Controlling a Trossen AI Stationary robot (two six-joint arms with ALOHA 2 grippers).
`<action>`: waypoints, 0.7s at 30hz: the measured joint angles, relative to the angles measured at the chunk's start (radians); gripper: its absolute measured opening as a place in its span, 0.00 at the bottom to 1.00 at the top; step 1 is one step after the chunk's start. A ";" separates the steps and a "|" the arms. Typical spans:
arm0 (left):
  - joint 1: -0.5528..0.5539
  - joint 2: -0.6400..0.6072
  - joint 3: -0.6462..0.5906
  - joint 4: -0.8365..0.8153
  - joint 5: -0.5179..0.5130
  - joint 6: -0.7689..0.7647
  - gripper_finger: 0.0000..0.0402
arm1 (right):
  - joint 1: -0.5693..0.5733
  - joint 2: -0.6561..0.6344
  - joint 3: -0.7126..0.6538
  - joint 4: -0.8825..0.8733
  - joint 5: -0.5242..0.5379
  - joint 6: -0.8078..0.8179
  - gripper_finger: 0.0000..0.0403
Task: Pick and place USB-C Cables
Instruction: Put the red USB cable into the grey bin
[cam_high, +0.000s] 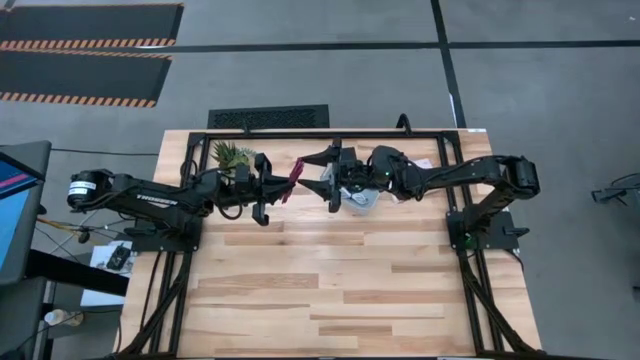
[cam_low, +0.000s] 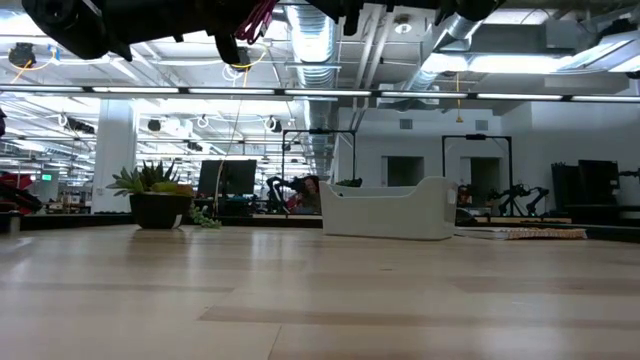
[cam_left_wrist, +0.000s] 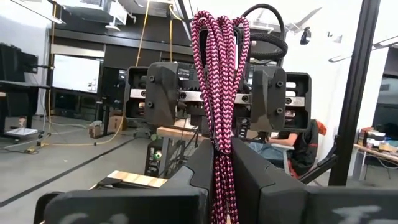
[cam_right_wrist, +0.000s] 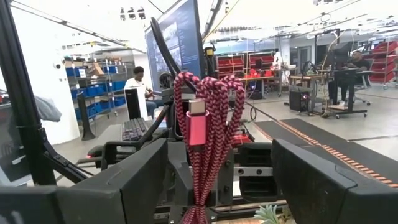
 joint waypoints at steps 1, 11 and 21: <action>0.000 0.000 0.000 0.000 -0.001 0.000 0.04 | 0.000 0.000 0.000 0.000 0.000 0.000 0.77; 0.000 0.010 0.022 0.004 -0.012 0.017 0.04 | 0.000 0.000 -0.001 -0.005 0.000 0.007 0.77; 0.000 0.115 0.067 -0.006 0.025 0.005 0.04 | -0.005 0.000 -0.001 -0.021 0.000 0.017 0.75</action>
